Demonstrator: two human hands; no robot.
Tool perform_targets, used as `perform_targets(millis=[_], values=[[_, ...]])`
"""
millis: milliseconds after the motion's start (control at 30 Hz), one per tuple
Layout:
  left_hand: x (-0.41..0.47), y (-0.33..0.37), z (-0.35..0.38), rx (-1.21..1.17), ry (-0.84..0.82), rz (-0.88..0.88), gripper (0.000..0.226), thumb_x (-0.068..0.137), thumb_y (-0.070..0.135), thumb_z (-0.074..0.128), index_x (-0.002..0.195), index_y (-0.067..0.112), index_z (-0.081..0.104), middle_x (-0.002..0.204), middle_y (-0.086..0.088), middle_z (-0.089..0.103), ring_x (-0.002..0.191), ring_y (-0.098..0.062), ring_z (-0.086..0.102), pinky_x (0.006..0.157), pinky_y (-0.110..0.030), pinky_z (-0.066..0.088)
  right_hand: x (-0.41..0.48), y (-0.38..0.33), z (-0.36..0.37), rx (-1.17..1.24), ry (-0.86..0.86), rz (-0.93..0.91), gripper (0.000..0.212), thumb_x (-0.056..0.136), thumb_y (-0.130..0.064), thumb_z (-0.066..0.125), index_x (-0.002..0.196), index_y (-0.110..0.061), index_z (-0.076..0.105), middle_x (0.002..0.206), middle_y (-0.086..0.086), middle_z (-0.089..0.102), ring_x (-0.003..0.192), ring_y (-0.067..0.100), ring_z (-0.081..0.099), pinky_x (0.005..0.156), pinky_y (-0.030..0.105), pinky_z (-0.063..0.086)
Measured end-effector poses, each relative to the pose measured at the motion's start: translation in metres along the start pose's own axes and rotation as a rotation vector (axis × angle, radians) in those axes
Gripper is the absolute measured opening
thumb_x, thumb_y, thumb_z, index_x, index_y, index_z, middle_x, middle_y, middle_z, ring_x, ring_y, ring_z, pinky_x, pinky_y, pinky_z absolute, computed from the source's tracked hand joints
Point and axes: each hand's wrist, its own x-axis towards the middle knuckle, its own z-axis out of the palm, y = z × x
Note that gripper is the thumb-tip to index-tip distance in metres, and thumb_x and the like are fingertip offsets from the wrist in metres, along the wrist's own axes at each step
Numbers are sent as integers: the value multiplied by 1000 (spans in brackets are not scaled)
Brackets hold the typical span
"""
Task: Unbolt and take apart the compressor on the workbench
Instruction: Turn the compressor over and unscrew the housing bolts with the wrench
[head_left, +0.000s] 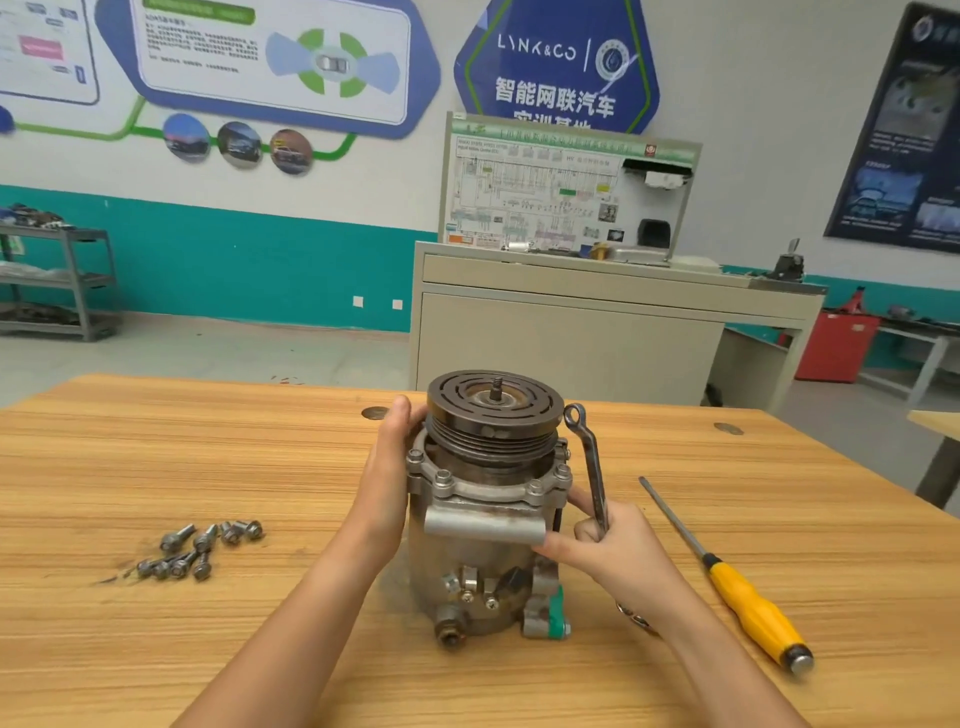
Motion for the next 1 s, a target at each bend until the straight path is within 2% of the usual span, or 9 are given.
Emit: perform_targets(millis=[133,233,333,500,567,667,733,933,1000], values=[[-15,1,-5,-38,124,-42,69,71,85,33,104,33,65,102,6,72,104,-14,63,96,-43,45,-5,0,6,-32,-45,-8,53,51,-59,74,95,-73,48,45,-11,28,46,7,25,48,25,24],[-24,5,-5,-22,203,-31,48,81,76,32,101,42,60,90,31,67,100,1,56,91,-33,41,-8,1,15,-49,-13,-31,56,46,-68,73,97,-71,49,46,-11,27,47,11,24,52,26,26],[-25,5,-1,69,303,36,47,98,52,21,114,33,60,103,27,63,105,8,52,92,-22,39,-10,1,21,-31,18,-32,52,43,-69,73,92,-67,54,43,-13,28,45,7,25,55,27,27],[-18,-3,3,-1,429,86,34,103,39,23,110,29,55,98,25,58,95,14,51,75,-7,37,-7,5,20,16,2,-31,36,56,-50,79,80,-66,57,44,-12,29,44,6,26,62,32,38],[-13,-7,3,-25,437,86,37,103,37,24,110,24,58,99,21,61,97,8,55,78,-10,41,-3,6,21,22,0,-23,29,50,-59,76,75,-61,60,44,-12,29,44,7,26,69,33,40],[4,-10,-1,-34,438,80,40,104,34,25,116,16,59,104,12,62,106,-7,56,88,-19,41,9,9,22,-36,44,-32,58,39,-71,71,84,-35,63,43,-13,31,44,5,27,58,29,31],[15,-11,-2,-31,453,81,36,104,31,26,117,18,57,105,10,61,109,-9,54,88,-17,40,19,10,25,-73,52,-19,64,39,-72,70,86,-31,60,43,-14,33,43,2,29,53,28,30],[36,-17,-4,-7,470,80,33,103,29,28,114,18,56,105,6,61,110,-13,54,93,-25,41,36,2,27,-62,-4,35,29,57,-59,73,79,-62,56,44,-15,34,44,0,33,56,25,35],[37,-18,-4,7,463,90,31,103,30,27,113,20,55,107,5,61,110,-12,54,93,-25,40,31,-1,26,-68,10,28,20,64,-54,69,82,-56,59,43,-15,35,41,-1,34,51,19,34]])
